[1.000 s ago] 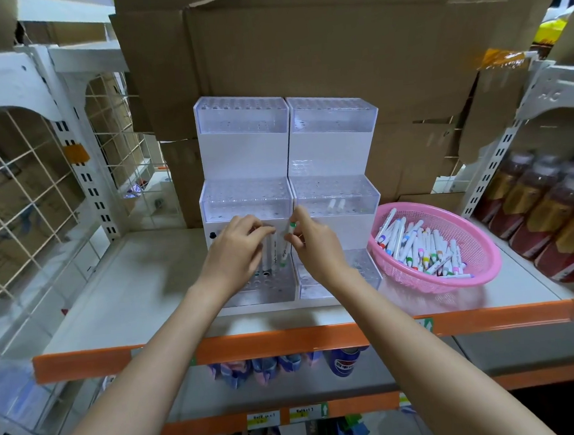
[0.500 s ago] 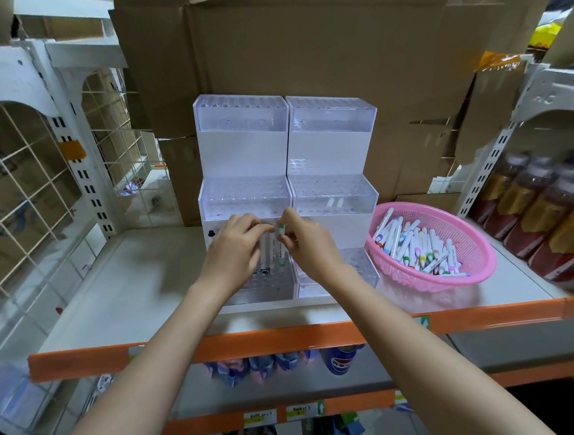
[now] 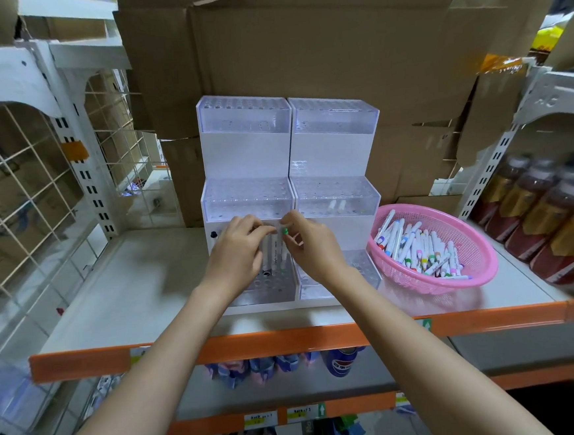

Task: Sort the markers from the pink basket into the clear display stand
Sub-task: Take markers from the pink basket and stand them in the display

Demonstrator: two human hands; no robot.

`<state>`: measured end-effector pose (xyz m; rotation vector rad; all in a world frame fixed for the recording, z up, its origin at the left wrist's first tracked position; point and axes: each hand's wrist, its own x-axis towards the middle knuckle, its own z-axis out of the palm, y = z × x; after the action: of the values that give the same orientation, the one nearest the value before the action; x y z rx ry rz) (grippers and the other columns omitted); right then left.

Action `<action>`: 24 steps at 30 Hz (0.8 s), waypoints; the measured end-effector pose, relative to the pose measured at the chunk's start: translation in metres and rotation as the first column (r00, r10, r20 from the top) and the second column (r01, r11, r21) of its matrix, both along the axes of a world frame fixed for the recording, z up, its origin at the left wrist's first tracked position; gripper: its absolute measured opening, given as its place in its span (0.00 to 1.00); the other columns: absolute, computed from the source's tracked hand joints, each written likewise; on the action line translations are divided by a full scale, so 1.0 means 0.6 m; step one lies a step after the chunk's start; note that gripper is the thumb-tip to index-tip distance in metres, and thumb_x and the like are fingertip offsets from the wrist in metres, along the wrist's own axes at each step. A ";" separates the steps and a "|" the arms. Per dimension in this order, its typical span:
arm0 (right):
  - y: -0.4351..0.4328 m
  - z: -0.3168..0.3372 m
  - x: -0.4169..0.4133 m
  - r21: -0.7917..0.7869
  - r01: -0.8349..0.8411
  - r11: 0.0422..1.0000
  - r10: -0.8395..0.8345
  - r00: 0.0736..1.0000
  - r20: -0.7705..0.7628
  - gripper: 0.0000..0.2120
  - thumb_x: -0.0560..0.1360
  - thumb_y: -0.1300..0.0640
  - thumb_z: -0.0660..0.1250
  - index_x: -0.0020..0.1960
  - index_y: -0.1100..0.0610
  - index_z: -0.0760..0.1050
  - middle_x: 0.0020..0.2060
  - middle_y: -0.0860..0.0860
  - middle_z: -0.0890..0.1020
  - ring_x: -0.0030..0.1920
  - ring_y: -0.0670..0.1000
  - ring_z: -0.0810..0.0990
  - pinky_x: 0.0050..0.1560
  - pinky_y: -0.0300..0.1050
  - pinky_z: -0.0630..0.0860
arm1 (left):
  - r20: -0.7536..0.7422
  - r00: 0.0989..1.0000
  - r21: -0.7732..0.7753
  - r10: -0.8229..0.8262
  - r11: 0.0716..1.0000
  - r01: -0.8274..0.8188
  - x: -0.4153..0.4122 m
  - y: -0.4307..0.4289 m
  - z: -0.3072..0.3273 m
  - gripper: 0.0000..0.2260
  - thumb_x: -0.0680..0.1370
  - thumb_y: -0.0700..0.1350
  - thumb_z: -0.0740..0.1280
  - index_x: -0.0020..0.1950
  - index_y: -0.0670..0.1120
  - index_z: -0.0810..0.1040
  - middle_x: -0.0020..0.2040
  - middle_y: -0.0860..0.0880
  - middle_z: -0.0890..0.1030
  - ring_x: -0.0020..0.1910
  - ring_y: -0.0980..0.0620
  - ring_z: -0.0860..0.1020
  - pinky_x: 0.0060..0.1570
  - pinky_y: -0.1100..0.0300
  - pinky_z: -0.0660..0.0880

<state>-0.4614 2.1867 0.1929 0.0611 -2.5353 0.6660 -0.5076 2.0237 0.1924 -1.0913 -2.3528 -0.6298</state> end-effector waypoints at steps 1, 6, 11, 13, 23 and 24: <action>0.000 0.000 -0.001 -0.002 -0.001 1.000 0.001 1.000 -0.001 0.06 0.77 0.61 0.64 0.53 0.59 0.73 0.40 0.55 0.81 0.41 0.57 0.77 0.40 0.54 0.77 | -0.003 1.000 -0.009 -0.003 1.000 0.003 0.000 0.000 0.002 0.20 0.68 0.31 0.68 0.59 0.43 0.80 0.49 0.46 0.76 0.49 0.44 0.74 0.46 0.50 0.76; 0.001 -0.002 -0.005 -0.024 0.018 1.000 -0.017 1.000 0.021 0.05 0.76 0.61 0.66 0.51 0.59 0.73 0.40 0.54 0.82 0.41 0.57 0.78 0.41 0.55 0.76 | -0.063 0.998 -0.043 0.018 0.999 -0.021 0.004 -0.004 0.004 0.20 0.67 0.32 0.70 0.59 0.43 0.80 0.48 0.46 0.77 0.48 0.44 0.76 0.46 0.50 0.75; 0.001 -0.003 -0.003 -0.019 0.013 1.000 -0.013 0.999 0.029 0.06 0.77 0.58 0.67 0.52 0.57 0.71 0.39 0.52 0.80 0.41 0.55 0.77 0.40 0.51 0.76 | -0.091 0.992 -0.073 0.085 0.993 -0.091 0.011 -0.006 -0.002 0.24 0.65 0.33 0.70 0.60 0.45 0.79 0.49 0.47 0.77 0.49 0.45 0.76 0.48 0.52 0.74; 0.000 -0.005 -0.003 -0.022 0.011 1.000 -0.011 1.000 0.028 0.07 0.77 0.58 0.67 0.52 0.56 0.70 0.39 0.51 0.79 0.40 0.54 0.76 0.40 0.51 0.76 | -0.090 0.991 -0.082 0.099 0.991 -0.107 0.012 -0.004 -0.001 0.24 0.64 0.34 0.71 0.60 0.45 0.79 0.49 0.47 0.77 0.49 0.45 0.77 0.48 0.52 0.74; 0.031 -0.001 0.013 0.036 0.045 0.998 -0.047 0.998 0.048 0.11 0.77 0.54 0.66 0.56 0.55 0.70 0.44 0.49 0.79 0.40 0.48 0.71 0.38 0.47 0.74 | -0.115 0.973 -0.089 0.200 0.973 -0.211 0.027 0.029 0.006 0.20 0.67 0.49 0.76 0.56 0.45 0.78 0.50 0.46 0.77 0.49 0.44 0.76 0.51 0.50 0.72; 0.039 0.000 0.017 0.040 0.057 0.998 -0.059 0.997 0.059 0.11 0.76 0.54 0.66 0.57 0.55 0.70 0.45 0.49 0.79 0.40 0.48 0.72 0.38 0.46 0.73 | -0.119 0.972 -0.074 0.205 0.974 -0.214 0.032 0.041 0.009 0.19 0.67 0.49 0.75 0.55 0.45 0.78 0.49 0.46 0.77 0.49 0.44 0.76 0.51 0.50 0.71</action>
<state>-0.4511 2.2098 0.1927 -0.0195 -2.5971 0.6057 -0.4886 2.0484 0.1979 -0.8727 -2.3757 -0.3849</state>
